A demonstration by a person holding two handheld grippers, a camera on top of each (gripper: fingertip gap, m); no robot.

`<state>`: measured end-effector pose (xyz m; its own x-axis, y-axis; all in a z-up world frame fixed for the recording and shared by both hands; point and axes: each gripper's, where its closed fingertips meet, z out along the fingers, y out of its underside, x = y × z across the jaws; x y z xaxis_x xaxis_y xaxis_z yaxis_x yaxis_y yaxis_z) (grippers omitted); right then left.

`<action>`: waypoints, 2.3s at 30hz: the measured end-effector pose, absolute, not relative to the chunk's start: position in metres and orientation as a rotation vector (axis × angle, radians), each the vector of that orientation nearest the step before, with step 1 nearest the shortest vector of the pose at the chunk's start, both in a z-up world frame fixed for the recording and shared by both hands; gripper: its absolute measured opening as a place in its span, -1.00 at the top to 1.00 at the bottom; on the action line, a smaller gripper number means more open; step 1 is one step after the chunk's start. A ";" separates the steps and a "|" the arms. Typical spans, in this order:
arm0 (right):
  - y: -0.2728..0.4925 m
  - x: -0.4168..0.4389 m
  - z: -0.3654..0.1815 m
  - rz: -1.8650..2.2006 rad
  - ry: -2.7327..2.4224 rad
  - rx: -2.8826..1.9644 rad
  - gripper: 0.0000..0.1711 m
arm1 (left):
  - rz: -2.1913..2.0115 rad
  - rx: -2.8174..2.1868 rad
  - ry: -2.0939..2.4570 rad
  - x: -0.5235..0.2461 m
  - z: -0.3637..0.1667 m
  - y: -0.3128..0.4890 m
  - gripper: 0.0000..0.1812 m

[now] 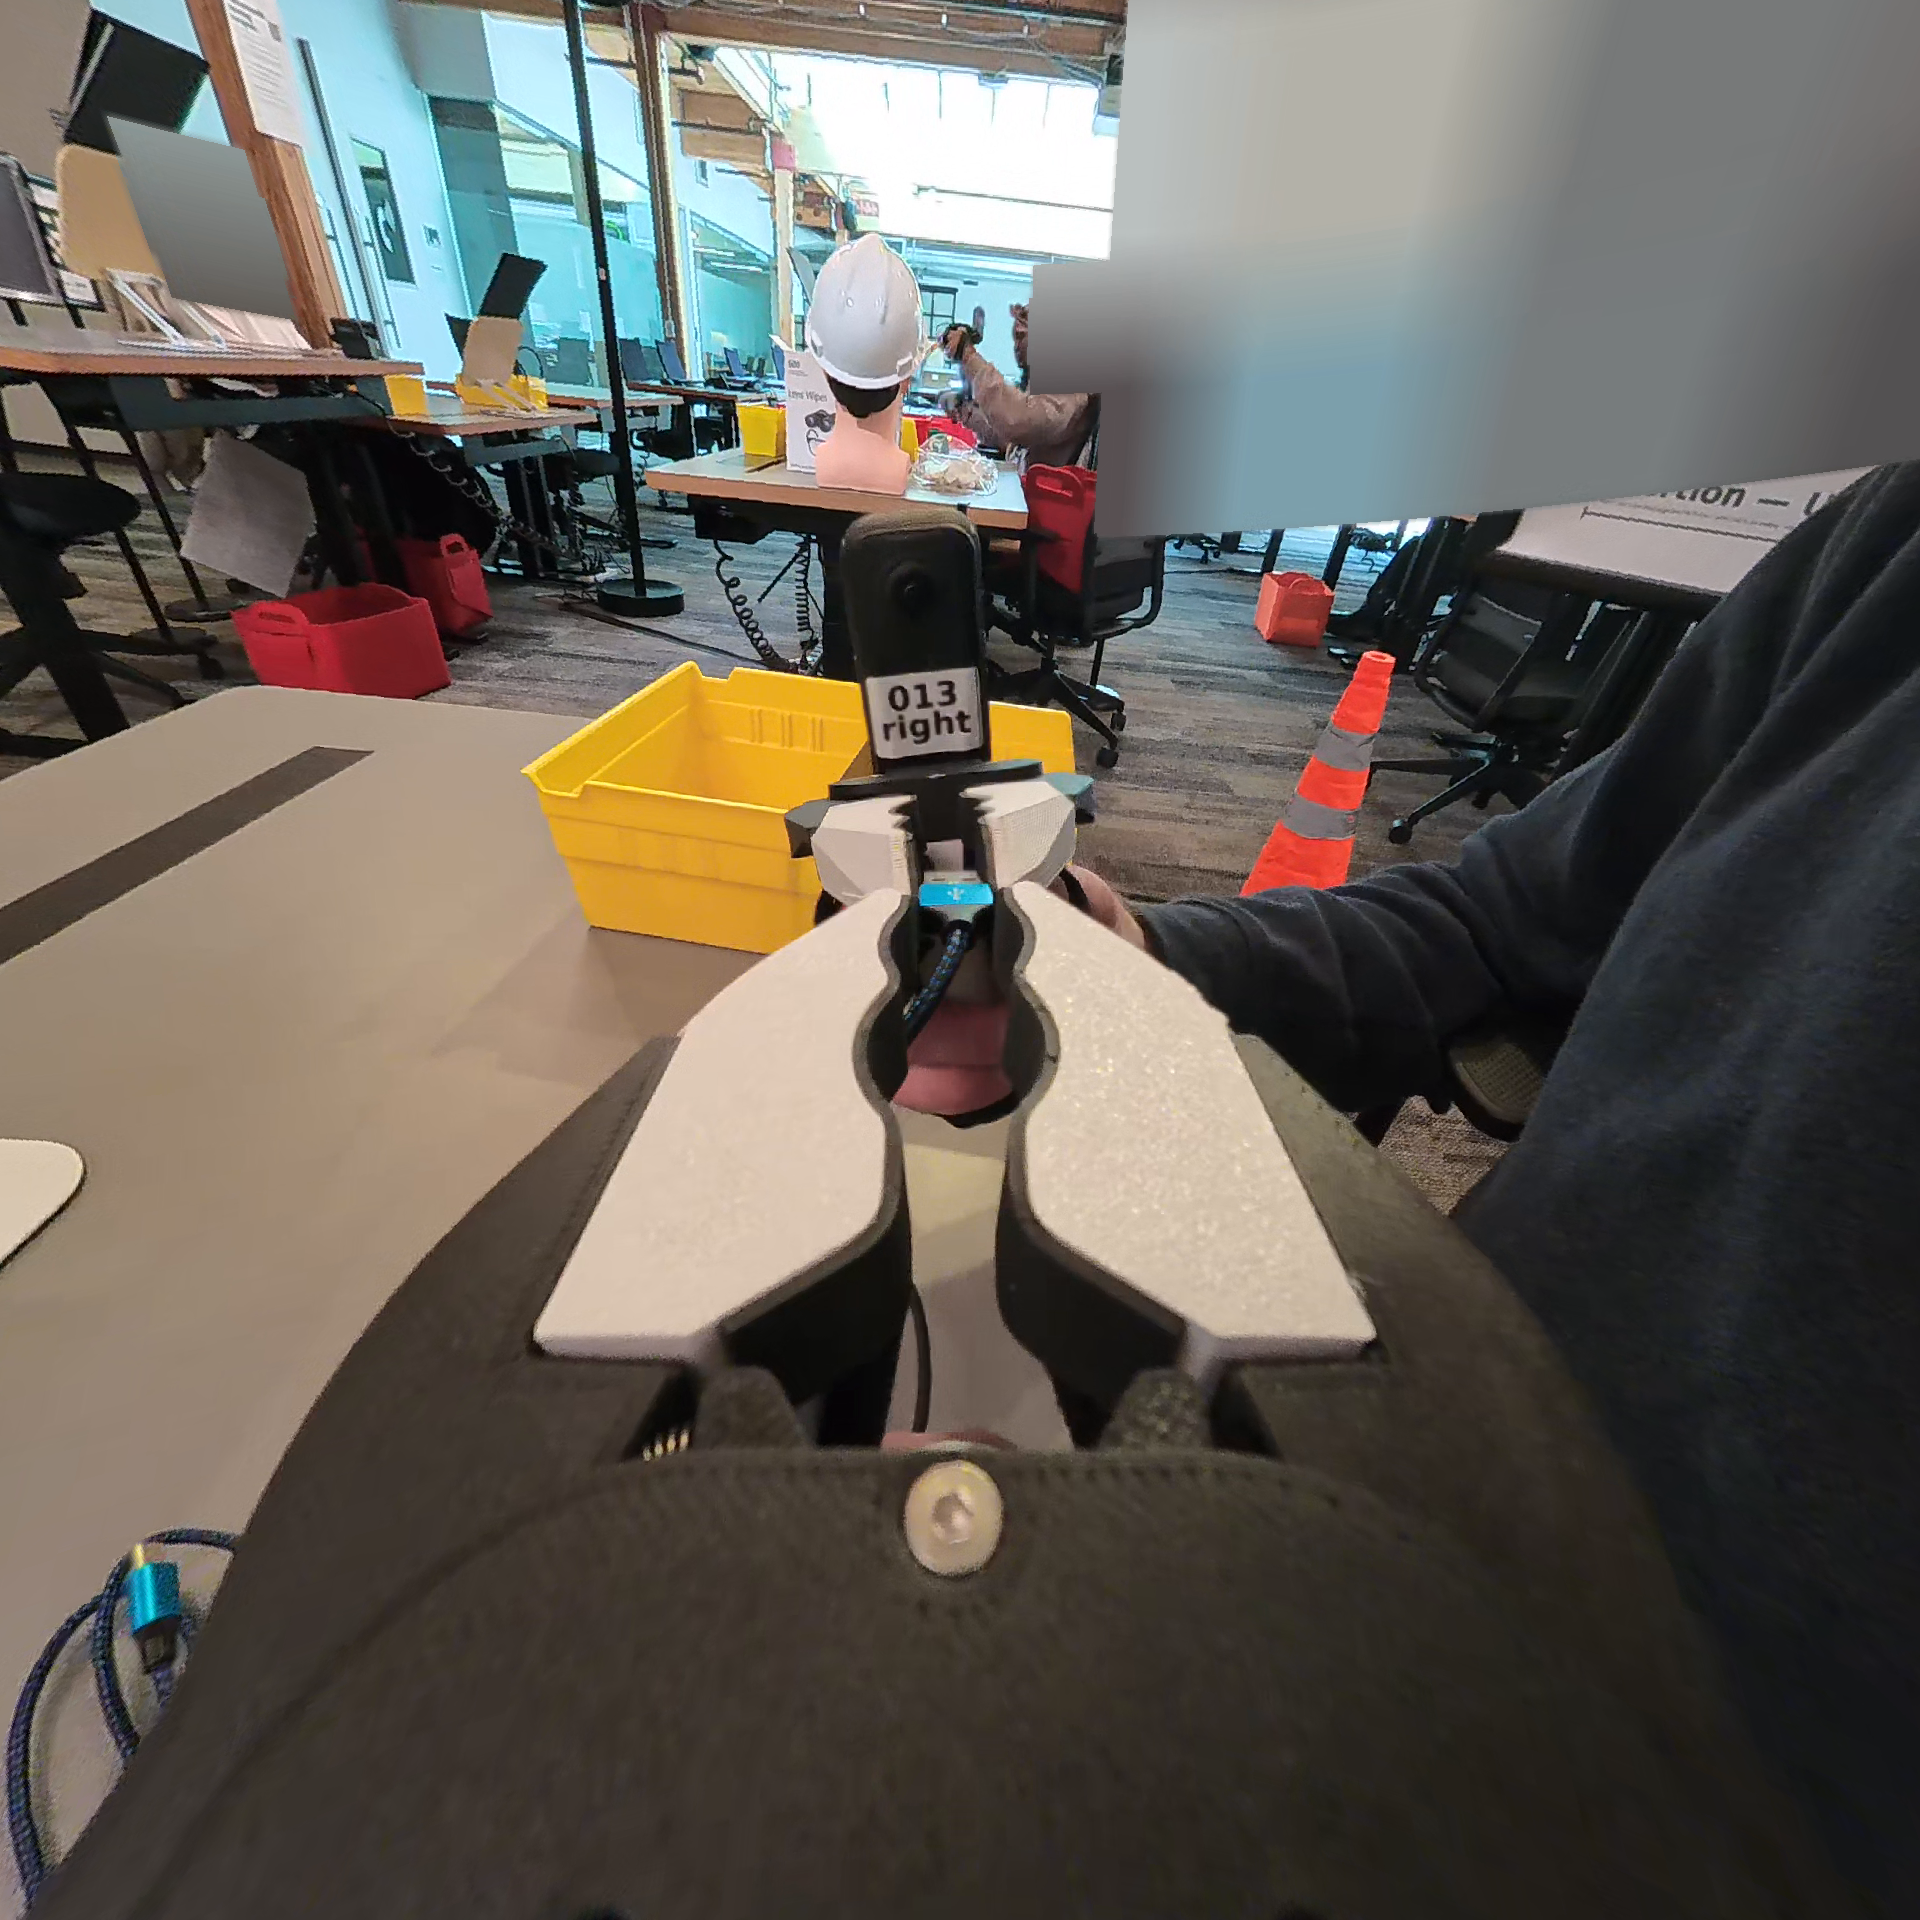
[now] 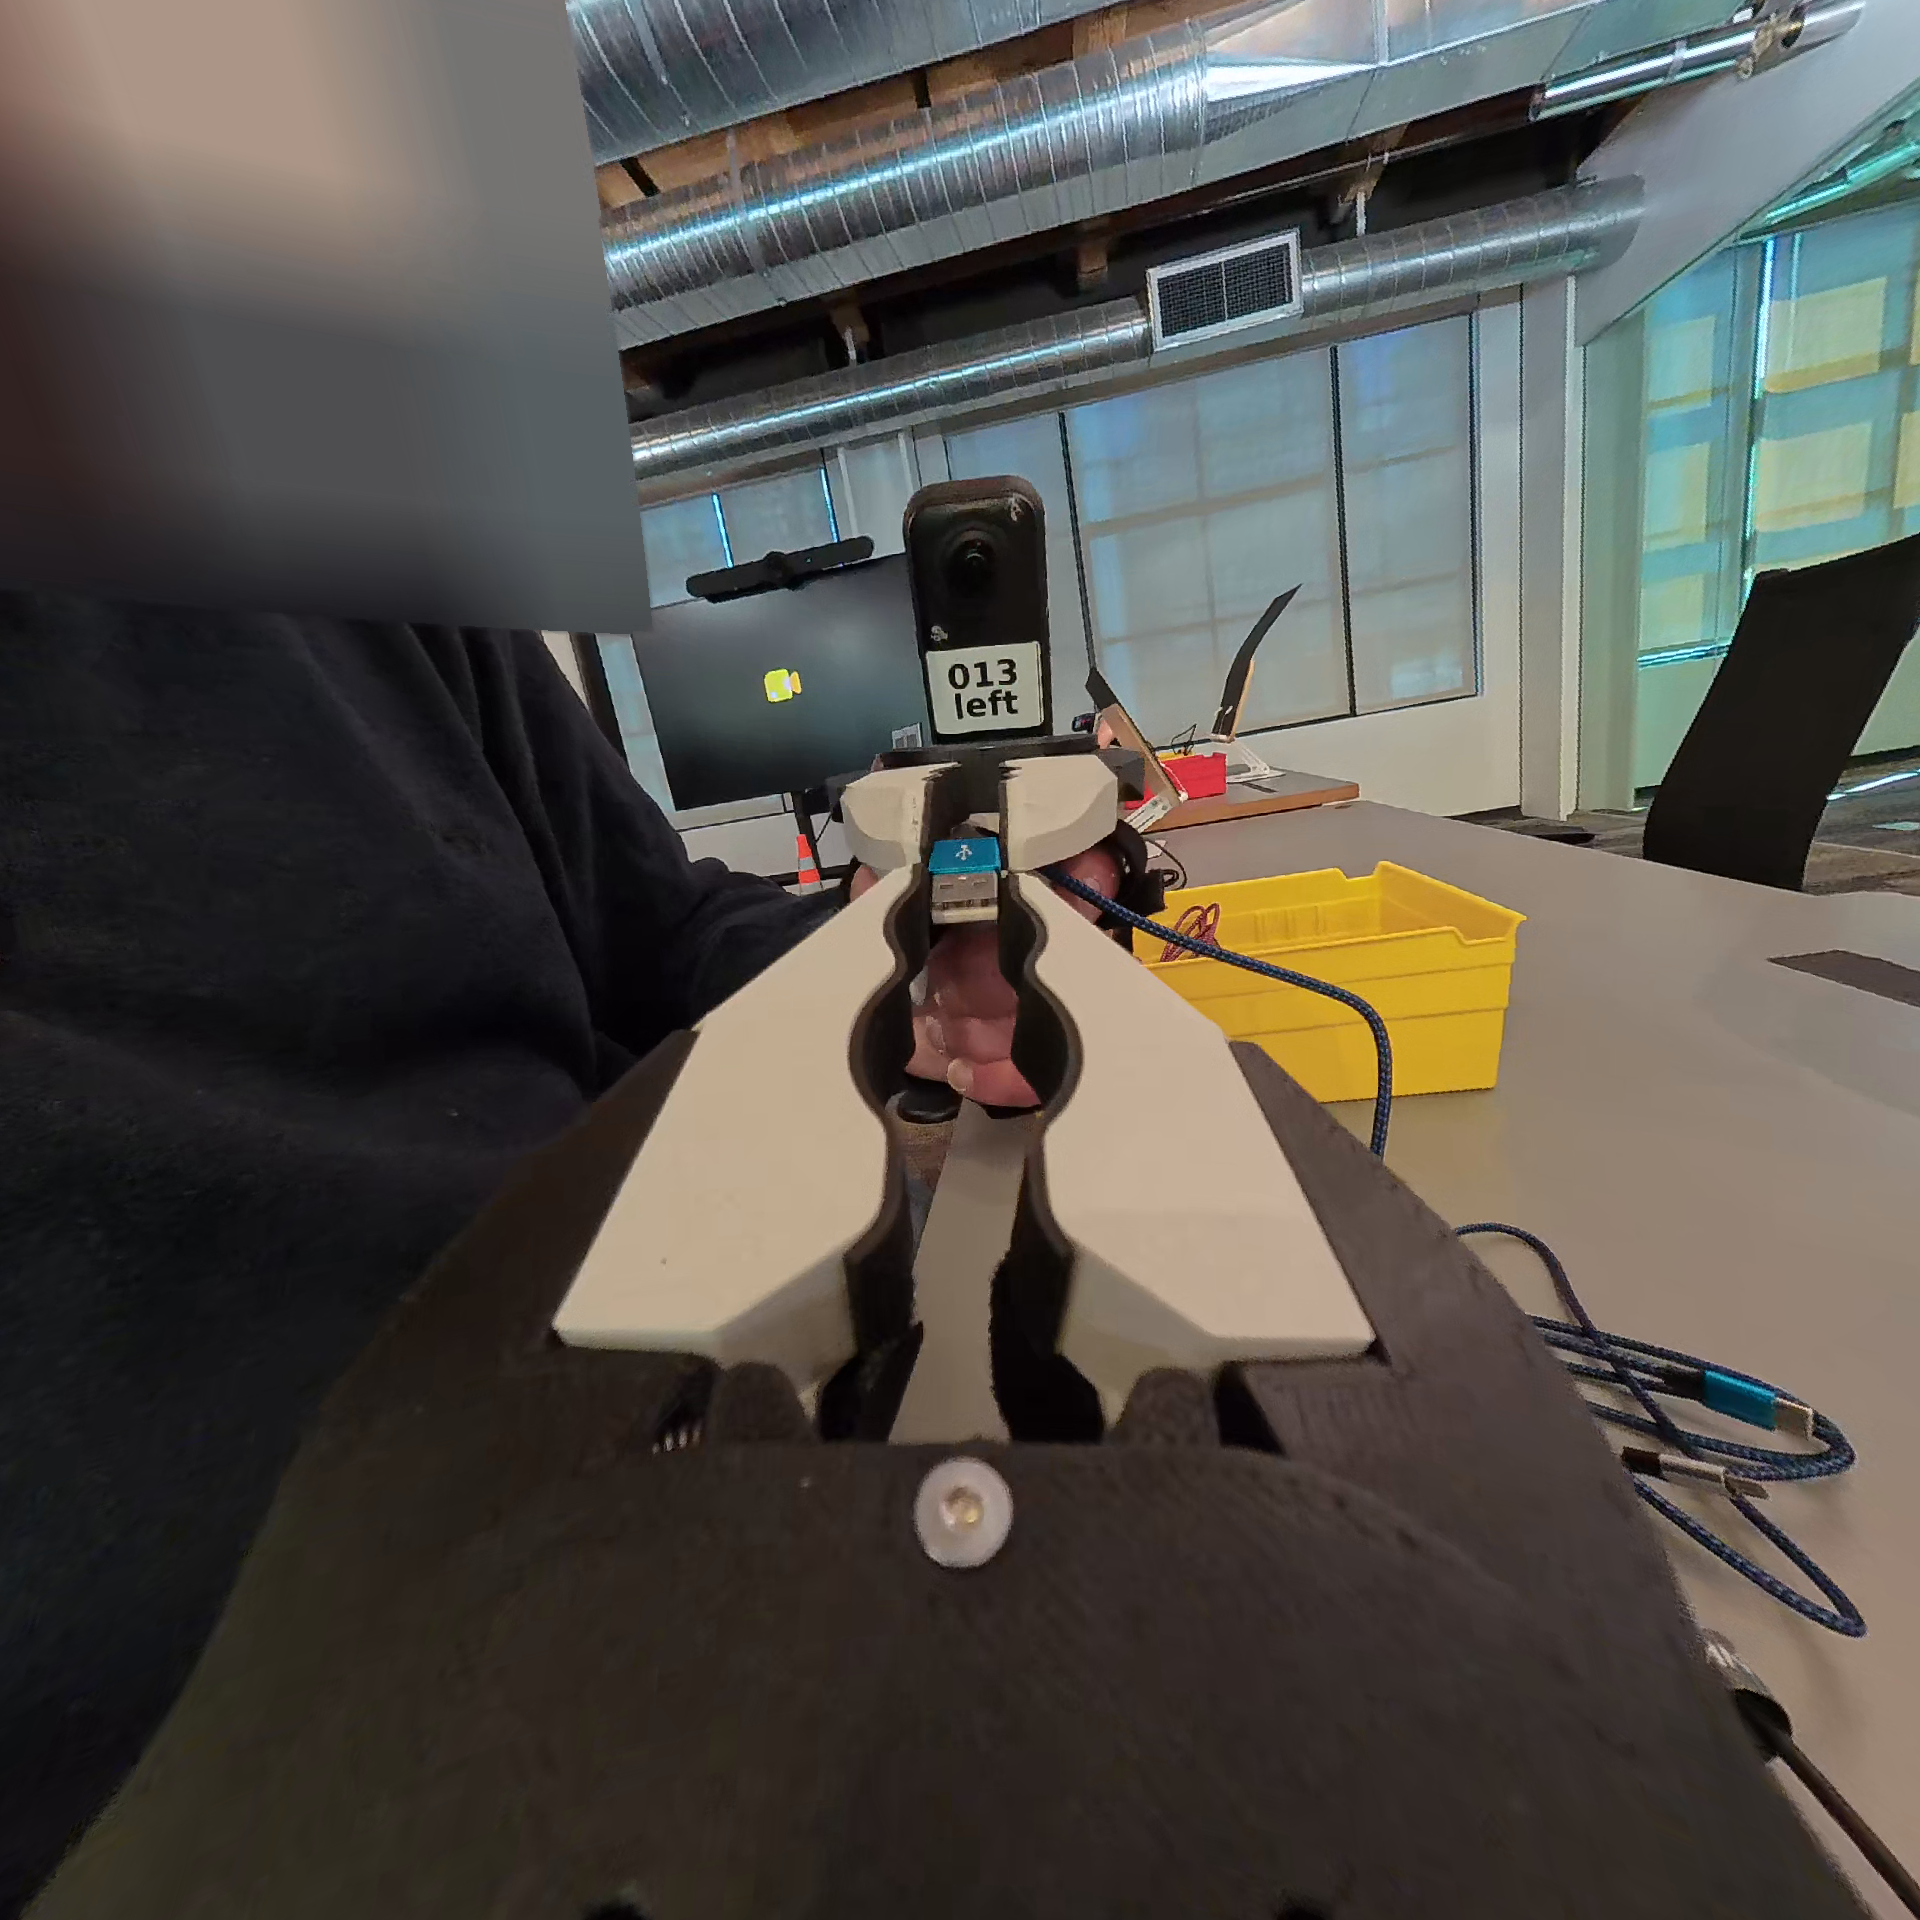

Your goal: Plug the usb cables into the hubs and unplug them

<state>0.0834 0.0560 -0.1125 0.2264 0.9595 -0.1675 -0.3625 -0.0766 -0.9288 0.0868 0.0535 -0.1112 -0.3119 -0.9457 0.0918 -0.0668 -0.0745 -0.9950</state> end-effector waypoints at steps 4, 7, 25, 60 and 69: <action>0.055 0.081 -0.110 1.202 -0.703 -1.142 0.87 | -1.522 -1.138 1.426 0.085 -0.107 0.053 0.87; 0.055 0.080 -0.110 1.192 -0.703 -1.140 0.86 | -1.524 -1.138 1.433 0.084 -0.107 0.052 0.86; 0.059 0.080 -0.116 1.052 -0.836 -1.257 0.84 | -1.417 -1.162 1.592 0.081 -0.116 0.055 0.86; 0.075 0.102 -0.121 0.916 -0.757 -1.343 0.71 | -1.496 -1.216 1.562 0.074 -0.118 0.068 0.86; 0.101 0.123 -0.241 0.545 -0.933 -1.956 0.54 | -1.332 -1.283 1.545 0.044 -0.122 0.093 0.86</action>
